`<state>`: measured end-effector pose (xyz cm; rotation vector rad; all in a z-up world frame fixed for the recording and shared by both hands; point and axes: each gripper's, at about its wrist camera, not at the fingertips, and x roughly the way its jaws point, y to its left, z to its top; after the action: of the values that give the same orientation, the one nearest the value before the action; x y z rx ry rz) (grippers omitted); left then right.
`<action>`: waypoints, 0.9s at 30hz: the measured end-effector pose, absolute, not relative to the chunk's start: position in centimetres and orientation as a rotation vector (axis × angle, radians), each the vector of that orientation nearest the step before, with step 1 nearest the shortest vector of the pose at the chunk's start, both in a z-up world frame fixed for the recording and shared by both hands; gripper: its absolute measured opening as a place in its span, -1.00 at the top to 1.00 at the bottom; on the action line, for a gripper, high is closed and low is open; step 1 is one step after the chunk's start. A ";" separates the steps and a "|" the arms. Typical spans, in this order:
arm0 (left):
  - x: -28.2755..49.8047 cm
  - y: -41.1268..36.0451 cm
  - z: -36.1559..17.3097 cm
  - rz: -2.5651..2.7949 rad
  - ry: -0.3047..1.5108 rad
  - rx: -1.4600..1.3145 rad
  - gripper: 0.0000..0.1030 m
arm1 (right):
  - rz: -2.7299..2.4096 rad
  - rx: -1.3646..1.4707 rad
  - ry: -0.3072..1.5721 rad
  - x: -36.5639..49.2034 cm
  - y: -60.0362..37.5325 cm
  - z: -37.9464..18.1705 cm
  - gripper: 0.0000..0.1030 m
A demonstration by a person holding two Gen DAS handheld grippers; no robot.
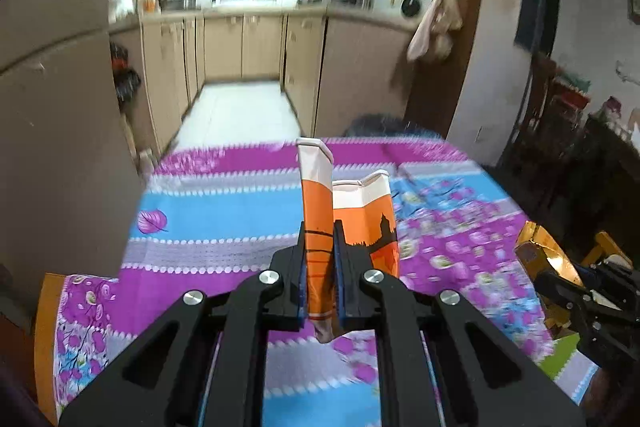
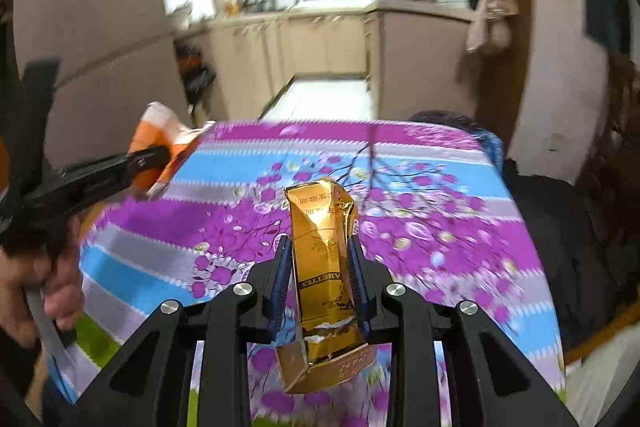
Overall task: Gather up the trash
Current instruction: 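Carry the orange packet and gold bag over the white bucket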
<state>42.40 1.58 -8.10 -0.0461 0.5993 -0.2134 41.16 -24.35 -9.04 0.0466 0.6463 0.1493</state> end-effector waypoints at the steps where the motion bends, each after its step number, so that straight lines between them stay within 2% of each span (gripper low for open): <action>1: 41.1 1.0 -7.4 -0.209 0.570 -0.040 0.83 | 0.135 0.058 0.633 40.4 -24.7 -8.7 0.44; 14: 32.2 -7.7 -4.2 -0.340 0.454 0.018 0.83 | -0.118 0.095 0.474 28.2 -30.5 -4.1 0.43; 27: 28.4 -18.4 -2.5 -0.558 0.426 0.067 0.83 | -0.334 0.133 0.397 18.6 -39.8 -0.5 0.43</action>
<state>28.44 -18.38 -2.49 0.0665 0.4259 -0.5585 18.65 -39.75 -0.52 0.1334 0.3968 -0.3341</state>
